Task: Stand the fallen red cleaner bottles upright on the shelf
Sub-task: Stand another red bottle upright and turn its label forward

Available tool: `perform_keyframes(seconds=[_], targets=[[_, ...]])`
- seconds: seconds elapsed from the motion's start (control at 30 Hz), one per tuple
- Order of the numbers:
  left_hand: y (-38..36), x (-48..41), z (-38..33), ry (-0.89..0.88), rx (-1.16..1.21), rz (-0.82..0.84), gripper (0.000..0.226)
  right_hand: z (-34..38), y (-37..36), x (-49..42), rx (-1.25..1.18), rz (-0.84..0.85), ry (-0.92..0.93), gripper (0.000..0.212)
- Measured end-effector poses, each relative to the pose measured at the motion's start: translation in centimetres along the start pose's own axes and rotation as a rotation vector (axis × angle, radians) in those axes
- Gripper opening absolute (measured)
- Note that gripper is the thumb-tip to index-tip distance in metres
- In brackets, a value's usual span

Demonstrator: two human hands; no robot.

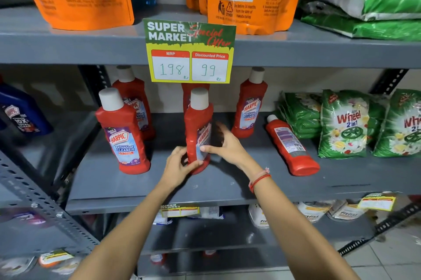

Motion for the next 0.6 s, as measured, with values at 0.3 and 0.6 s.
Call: perform_keyframes(seconds=[0.3,0.6], targets=[[2.2,-1.9,1.2,0.126,0.212,0.291,0.045,-1.7,-3.0,-0.4,-0.083,-0.051,-0.026,0.059],[2.6,-1.3,2.2,0.106,0.111,0.238,0.04,-1.3,-4.1,0.4,-0.07,-0.206,0.028,0.054]])
Point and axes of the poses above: each hand's wrist, its own x-axis away from the middle knuckle, its own y-axis out of the back of the hand, z = x × y, the point moved 4 cm from there along -x, towards the middle knuckle, and after that the axes turned 15 degrees about -y, right-handed, at the moved point
